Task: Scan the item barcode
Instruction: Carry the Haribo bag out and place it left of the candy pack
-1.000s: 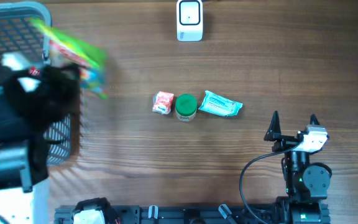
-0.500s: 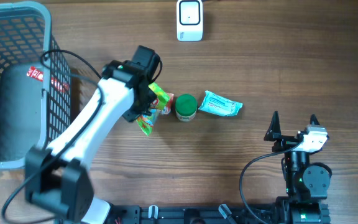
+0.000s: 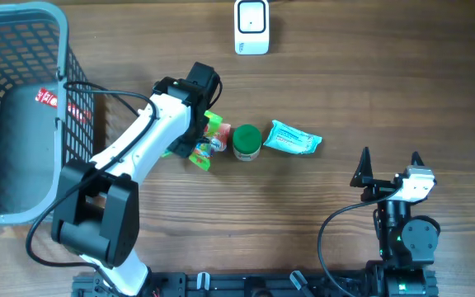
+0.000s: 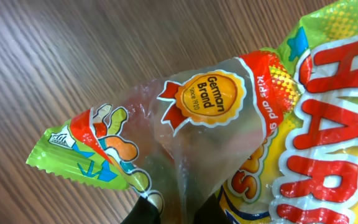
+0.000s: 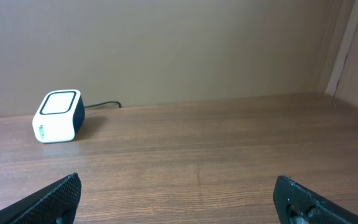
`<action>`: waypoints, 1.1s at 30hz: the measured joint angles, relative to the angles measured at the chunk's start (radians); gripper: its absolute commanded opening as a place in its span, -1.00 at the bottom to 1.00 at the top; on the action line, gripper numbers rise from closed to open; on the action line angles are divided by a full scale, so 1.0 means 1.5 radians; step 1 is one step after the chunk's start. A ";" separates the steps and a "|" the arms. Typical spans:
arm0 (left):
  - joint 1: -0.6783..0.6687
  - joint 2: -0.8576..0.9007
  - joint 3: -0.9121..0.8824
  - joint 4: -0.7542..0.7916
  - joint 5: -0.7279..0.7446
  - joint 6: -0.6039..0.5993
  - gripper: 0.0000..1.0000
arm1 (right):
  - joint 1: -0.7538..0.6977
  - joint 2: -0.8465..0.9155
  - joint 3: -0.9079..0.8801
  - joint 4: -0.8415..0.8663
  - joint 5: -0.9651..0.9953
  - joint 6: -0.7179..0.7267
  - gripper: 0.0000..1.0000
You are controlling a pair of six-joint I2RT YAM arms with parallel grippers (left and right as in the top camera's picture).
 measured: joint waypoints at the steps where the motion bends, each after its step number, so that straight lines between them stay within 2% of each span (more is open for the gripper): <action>1: 0.008 0.000 0.000 -0.005 -0.018 -0.002 -0.92 | 0.000 0.000 0.000 0.000 0.000 0.000 0.99; 9: 0.090 0.000 0.000 0.065 -0.063 -0.007 -0.76 | 0.000 0.000 0.000 0.000 0.000 0.000 0.99; 16: 0.085 0.031 0.000 0.088 -0.046 -0.007 -0.75 | 0.000 0.000 0.000 0.000 0.000 0.000 1.00; 19: 0.073 0.072 0.000 0.088 -0.026 -0.007 -0.88 | 0.000 0.000 0.000 0.000 0.000 0.000 1.00; 25: 0.023 0.096 0.001 0.104 0.022 -0.008 -0.83 | 0.000 0.000 0.000 0.000 0.000 0.000 0.99; 30: -0.003 0.096 0.001 0.102 0.040 0.016 -0.17 | 0.000 0.000 0.000 0.000 0.000 0.000 0.99; 31: 0.005 0.095 0.005 0.079 0.044 0.027 0.64 | 0.000 0.000 0.000 0.000 0.000 0.000 0.99; 32: 0.011 0.093 0.010 0.061 0.043 0.030 1.00 | 0.000 0.000 0.000 0.000 0.000 0.000 0.99; 33: 0.018 0.084 0.021 0.024 0.041 0.041 1.00 | 0.000 0.000 0.000 0.000 0.000 0.000 0.99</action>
